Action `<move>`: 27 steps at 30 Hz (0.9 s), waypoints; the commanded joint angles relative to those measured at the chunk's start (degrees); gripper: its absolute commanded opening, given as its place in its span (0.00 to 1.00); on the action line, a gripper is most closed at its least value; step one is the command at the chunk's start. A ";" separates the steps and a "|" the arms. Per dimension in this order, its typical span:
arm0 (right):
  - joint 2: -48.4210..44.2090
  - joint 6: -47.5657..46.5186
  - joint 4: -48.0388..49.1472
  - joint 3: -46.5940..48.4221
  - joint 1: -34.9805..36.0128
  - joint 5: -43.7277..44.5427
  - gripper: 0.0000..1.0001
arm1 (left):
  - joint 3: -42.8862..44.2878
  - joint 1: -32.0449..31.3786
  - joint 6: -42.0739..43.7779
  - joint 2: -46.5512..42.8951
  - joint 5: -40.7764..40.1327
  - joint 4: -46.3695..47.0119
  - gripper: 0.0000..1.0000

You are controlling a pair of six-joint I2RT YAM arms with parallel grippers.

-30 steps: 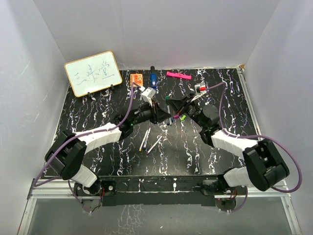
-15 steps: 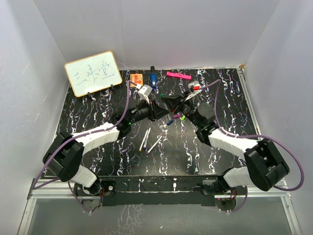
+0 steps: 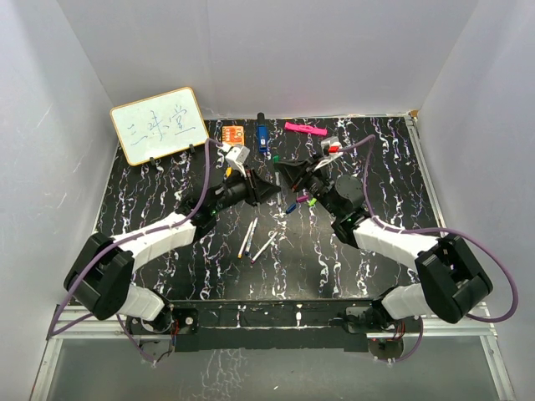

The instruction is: Insert the pens into the pen caps

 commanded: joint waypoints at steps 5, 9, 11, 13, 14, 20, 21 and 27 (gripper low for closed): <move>3.12 0.36 -13.09 0.58 1.45 -3.64 0.02 | 5.65 3.31 0.88 -5.20 -6.36 8.34 0.00; 3.02 -0.26 -13.35 4.91 1.40 -1.03 0.33 | 9.05 3.38 2.25 -2.90 -5.73 -3.43 0.00; 2.36 -1.00 -13.13 6.73 1.40 0.77 0.35 | 9.70 3.34 2.89 -1.76 -6.50 -8.87 0.00; 1.36 -1.94 -12.88 8.31 1.39 2.70 0.35 | 9.96 3.31 3.66 -1.01 -8.25 -14.20 0.00; 0.72 -2.42 -12.76 8.93 1.35 3.71 0.35 | 10.04 3.33 4.44 -0.70 -9.68 -17.68 0.00; -3.81 -4.85 -12.05 9.96 1.29 10.92 0.57 | 10.75 4.04 8.05 1.71 -17.47 -29.06 0.00; -4.47 -4.91 -11.99 9.76 1.20 12.21 0.62 | 11.19 4.42 8.65 2.24 -18.67 -30.45 0.00; -6.75 -3.33 -12.71 8.46 -0.49 17.09 0.98 | 15.32 6.86 12.58 6.65 -24.96 -37.37 0.00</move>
